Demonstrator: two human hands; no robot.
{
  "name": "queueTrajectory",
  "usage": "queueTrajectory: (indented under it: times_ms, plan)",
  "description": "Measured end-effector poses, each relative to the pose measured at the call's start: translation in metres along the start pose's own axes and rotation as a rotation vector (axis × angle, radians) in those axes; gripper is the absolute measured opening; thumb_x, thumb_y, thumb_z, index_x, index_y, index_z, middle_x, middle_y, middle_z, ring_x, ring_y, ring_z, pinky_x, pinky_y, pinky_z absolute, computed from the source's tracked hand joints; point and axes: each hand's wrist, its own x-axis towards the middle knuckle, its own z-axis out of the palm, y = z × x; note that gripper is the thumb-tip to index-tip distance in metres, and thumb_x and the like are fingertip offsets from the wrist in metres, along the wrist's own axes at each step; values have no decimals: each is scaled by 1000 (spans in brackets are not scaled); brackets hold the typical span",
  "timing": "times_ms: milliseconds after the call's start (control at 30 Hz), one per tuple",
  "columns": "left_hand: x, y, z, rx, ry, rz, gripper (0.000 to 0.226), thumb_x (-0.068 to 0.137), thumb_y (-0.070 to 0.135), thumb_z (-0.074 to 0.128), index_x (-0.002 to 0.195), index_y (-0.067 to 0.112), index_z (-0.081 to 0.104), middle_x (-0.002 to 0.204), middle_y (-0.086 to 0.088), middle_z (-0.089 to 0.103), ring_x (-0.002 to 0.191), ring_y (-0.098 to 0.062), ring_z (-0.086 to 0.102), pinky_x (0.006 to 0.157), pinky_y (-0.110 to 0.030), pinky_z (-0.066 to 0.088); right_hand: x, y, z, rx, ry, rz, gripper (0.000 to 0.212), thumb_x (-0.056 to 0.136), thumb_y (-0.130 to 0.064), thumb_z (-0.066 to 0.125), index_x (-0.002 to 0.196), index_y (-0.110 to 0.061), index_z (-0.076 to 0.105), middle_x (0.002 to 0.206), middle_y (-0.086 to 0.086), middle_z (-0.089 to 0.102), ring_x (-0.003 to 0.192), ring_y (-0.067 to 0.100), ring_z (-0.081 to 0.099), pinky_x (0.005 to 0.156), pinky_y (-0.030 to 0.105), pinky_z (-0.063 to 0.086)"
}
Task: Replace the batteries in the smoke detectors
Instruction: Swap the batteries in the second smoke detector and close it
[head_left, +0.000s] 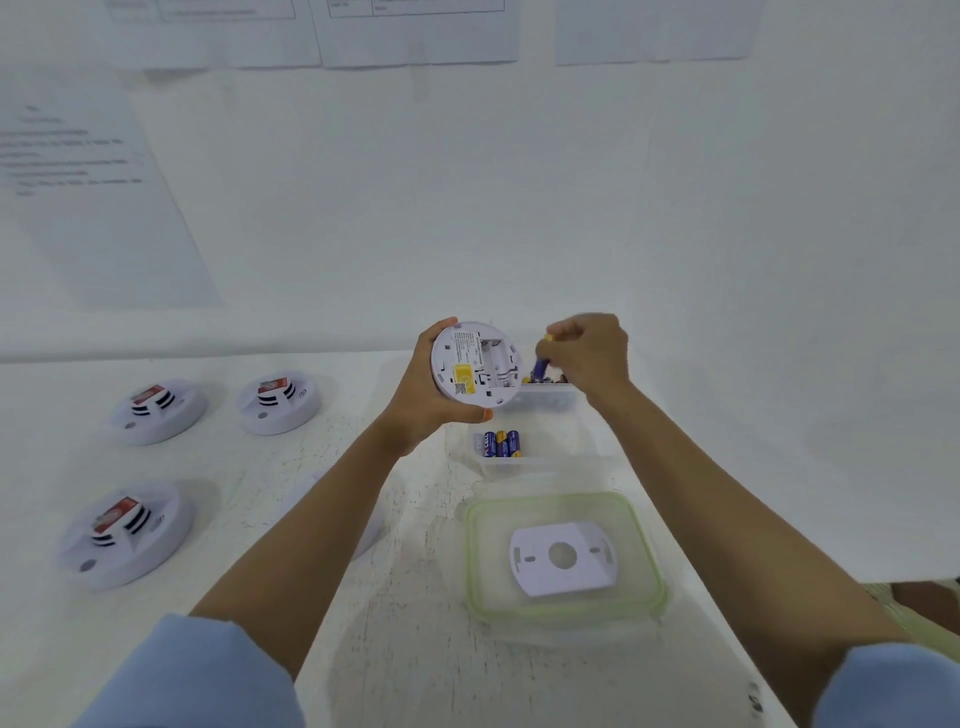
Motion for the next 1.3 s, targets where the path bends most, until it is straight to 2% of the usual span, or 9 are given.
queueTrajectory:
  times_ms: [133,300,367,500,567,633,800,1067,1300]
  plan:
    - [0,-1,-2,11,3,-13,106,47,-2,79,136,22,28,127,10,45,116,-9,48,85,-25,54,-9,18,12,-428,-376,152,34,65,3,71,96,16,65,97,27,69,64,19,55,69,34,51]
    - [1,-4,-4,14,18,-18,107,53,-15,80,138,20,26,126,11,44,116,-8,48,86,-23,53,-18,21,19,-603,-617,129,41,79,-5,67,114,14,58,114,27,63,107,37,61,95,40,48]
    - [2,-6,-6,12,36,-13,105,55,-19,78,138,19,26,124,14,43,114,-5,48,84,-19,52,-17,17,13,-608,-674,115,37,82,-7,66,115,8,59,110,18,67,102,30,65,94,36,49]
    - [6,-6,-9,-7,54,-19,103,48,-3,78,133,25,28,125,14,43,115,-4,47,87,-21,52,11,8,-4,-441,-521,111,15,78,2,67,93,0,69,71,6,63,43,7,61,62,24,53]
    - [11,-5,-10,-19,53,-22,102,48,-3,77,133,25,28,126,13,43,115,-4,47,87,-23,52,28,6,-7,-456,-399,43,17,77,2,67,93,-1,69,72,9,65,51,14,59,57,21,48]
    - [17,-6,-10,-24,47,-19,102,49,-4,78,133,25,28,126,13,43,115,-4,48,86,-23,53,42,10,-3,-533,-351,-20,24,77,0,67,100,-4,68,92,10,69,71,19,59,61,24,46]
    - [36,-10,-12,-18,28,-24,101,53,-10,79,133,25,27,124,14,43,115,-6,48,88,-24,53,64,27,17,-708,-463,5,37,79,-12,70,114,-5,61,115,11,65,100,28,62,84,33,50]
    - [58,-13,-9,14,30,-9,103,49,2,78,135,21,26,130,4,40,116,-9,47,94,-26,50,73,34,38,-842,-488,24,50,76,-34,73,113,-6,56,109,9,63,98,26,61,73,30,45]
    - [63,-17,-9,-3,26,-11,104,49,0,78,136,21,26,132,2,41,117,-8,47,93,-25,51,78,40,51,-869,-525,32,36,74,-25,75,100,-4,63,98,10,67,78,23,59,68,29,48]
